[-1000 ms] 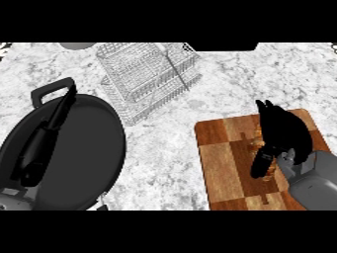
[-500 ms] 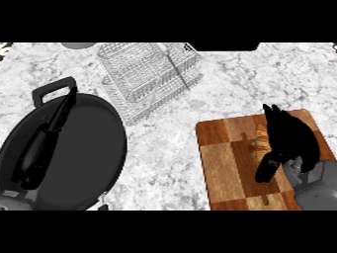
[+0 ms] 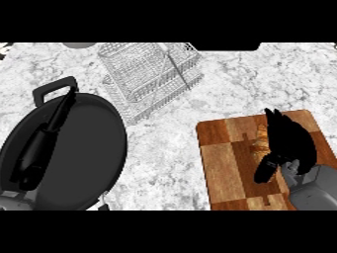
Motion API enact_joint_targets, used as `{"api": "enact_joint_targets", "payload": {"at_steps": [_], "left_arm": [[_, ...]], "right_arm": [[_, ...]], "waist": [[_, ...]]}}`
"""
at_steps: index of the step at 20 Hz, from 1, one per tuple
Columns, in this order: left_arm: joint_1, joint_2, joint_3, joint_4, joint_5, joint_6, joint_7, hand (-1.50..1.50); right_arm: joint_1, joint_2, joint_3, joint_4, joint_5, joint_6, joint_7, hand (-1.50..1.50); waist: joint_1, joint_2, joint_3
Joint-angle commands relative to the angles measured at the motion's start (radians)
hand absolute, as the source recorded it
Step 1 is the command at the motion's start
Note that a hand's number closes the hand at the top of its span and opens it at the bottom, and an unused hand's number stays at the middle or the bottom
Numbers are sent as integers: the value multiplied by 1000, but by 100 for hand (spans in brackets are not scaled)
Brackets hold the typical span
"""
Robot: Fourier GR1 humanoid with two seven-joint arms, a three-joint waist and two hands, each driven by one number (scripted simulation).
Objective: Pick the croissant from the cutting board and place it in the tiered basket
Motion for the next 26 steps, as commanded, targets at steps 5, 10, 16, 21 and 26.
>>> {"api": "enact_joint_targets", "payload": {"at_steps": [5, 10, 16, 21, 26], "left_arm": [[15, -37, 8, 13, -21, -18, -34, 0], [-79, -41, 42, 27, -21, -53, 55, 0], [17, -51, 57, -64, -52, -92, 46, 0], [-35, -76, 123, 50, -62, -111, -24, 0], [77, -90, 104, -27, -79, -116, -26, 0]], "right_arm": [[29, 106, -43, 98, 112, -4, 101, -150], [62, 122, -77, 149, 131, 30, 15, -150], [98, 234, -99, 191, 235, -72, -160, 150], [106, 204, -120, 73, 321, -6, -170, 150], [47, 210, -154, 47, 402, -4, -178, 150]], "waist": [[5, 2, 0], [0, 3, 1], [7, 2, 1], [0, 1, 0], [6, 1, 0]]}}
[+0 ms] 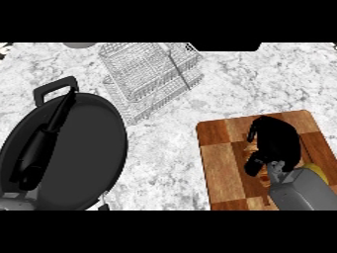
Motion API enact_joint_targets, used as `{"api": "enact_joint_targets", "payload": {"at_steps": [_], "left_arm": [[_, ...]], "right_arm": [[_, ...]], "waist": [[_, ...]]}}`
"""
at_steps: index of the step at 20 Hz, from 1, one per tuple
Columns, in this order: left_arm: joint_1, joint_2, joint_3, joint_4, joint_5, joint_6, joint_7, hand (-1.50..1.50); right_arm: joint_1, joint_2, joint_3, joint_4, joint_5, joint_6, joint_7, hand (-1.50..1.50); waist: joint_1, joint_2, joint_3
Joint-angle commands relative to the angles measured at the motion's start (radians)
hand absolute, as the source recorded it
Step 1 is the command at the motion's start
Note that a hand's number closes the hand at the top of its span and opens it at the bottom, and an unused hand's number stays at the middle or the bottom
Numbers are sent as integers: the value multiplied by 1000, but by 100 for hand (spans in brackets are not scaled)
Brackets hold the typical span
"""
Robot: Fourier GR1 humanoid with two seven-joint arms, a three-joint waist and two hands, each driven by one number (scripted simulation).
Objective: Pick the croissant from the cutting board and place it in the tiered basket
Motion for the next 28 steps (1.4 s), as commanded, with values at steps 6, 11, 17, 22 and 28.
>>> {"api": "enact_joint_targets", "payload": {"at_steps": [6, 11, 17, 22, 28], "left_arm": [[24, -15, 16, -10, -24, 20, 26, 0], [42, -25, 12, -5, -33, 26, 3, 0], [2, -9, 26, 4, -19, -1, 17, 0], [-21, -22, 25, -7, -20, -9, 18, 0], [-22, -25, 15, -3, -14, -32, 30, 0]], "right_arm": [[223, 78, 2, -243, 215, -40, 350, 150], [346, 145, 31, -423, 411, -36, 449, 150], [286, 338, 48, -719, 528, -6, 434, 150], [177, 379, 148, -852, 709, 261, 423, 150], [-20, 381, 208, -785, 744, 279, 465, 150]], "waist": [[-59, -19, 1], [-50, -13, 0], [-43, -9, -1], [-12, -3, -1], [7, -2, -3]]}}
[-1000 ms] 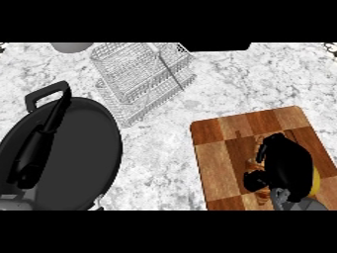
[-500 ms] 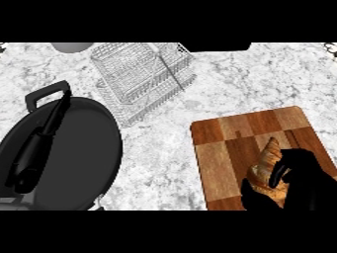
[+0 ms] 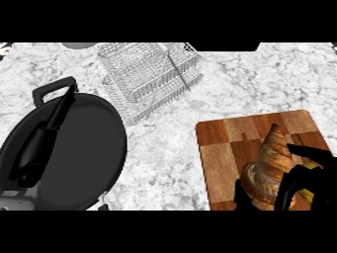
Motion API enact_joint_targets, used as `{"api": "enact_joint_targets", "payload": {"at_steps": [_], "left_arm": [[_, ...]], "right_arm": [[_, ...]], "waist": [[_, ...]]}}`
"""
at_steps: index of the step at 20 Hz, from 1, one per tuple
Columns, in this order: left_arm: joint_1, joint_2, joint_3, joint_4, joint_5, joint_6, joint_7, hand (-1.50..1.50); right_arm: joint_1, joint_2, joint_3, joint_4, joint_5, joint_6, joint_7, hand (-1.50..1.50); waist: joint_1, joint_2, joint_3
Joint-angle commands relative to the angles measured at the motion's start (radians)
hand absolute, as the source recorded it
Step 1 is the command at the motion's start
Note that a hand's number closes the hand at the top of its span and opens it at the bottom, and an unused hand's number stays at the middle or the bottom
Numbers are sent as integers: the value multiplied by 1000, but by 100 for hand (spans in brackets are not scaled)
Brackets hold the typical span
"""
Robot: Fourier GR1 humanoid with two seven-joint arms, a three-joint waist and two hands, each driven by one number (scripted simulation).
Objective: Pick the croissant from the cutting board and place it in the tiered basket
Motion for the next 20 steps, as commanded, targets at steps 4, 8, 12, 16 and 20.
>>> {"api": "enact_joint_targets", "payload": {"at_steps": [4, 8, 12, 16, 20], "left_arm": [[-14, -7, -7, 28, -3, -14, -24, 0], [-39, -20, -28, 17, -24, -9, 0, 0], [-48, -30, -31, 33, -22, -10, -4, 0], [-54, -34, -36, 42, -18, -22, -17, 0], [-50, -18, -38, 40, -23, -37, -37, 0]], "right_arm": [[-291, 21, -47, 92, -47, 157, 242, 150], [-416, 21, -171, 192, -142, 127, 240, 150], [-583, 21, -304, 338, -210, 97, 218, 150], [-729, 21, -431, 495, -290, 87, 214, 150], [-876, 21, -511, 692, -346, 12, 219, 150]], "waist": [[27, 5, -2], [38, 8, -1], [61, 14, -1], [72, 15, 0], [101, 18, -1]]}}
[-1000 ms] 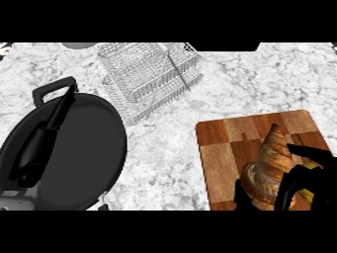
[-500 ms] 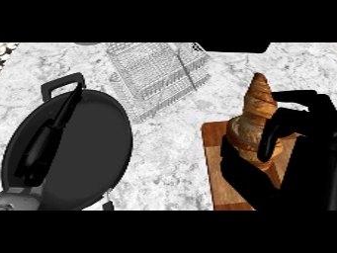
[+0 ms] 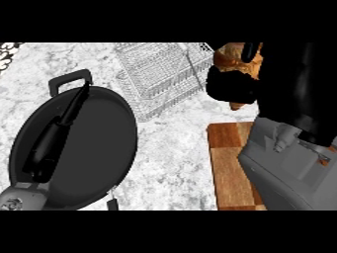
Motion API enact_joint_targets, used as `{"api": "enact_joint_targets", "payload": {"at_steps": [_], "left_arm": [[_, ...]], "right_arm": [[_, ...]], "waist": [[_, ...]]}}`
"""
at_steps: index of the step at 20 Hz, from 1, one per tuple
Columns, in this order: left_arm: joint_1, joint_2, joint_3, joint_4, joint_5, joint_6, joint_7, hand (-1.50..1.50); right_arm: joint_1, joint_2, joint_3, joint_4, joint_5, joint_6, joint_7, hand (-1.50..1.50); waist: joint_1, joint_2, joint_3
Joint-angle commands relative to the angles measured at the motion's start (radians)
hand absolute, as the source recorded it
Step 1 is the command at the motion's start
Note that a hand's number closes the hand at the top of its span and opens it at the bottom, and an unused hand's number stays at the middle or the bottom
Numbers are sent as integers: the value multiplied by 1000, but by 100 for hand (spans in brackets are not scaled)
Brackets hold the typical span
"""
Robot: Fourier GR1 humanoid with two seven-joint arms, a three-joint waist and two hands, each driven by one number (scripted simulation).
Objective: Pick the croissant from the cutting board and place it in the tiered basket
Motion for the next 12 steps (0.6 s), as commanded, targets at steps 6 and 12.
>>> {"api": "enact_joint_targets", "payload": {"at_steps": [6, 12], "left_arm": [[-17, 3, 3, 9, 10, -25, -12, 0], [-57, -28, -24, 11, -24, -3, 11, 0]], "right_arm": [[-297, 8, -161, 466, -126, -158, 190, 150], [-363, 8, -257, 689, -105, -416, 105, 150]], "waist": [[23, 8, 1], [38, 22, 2]]}}
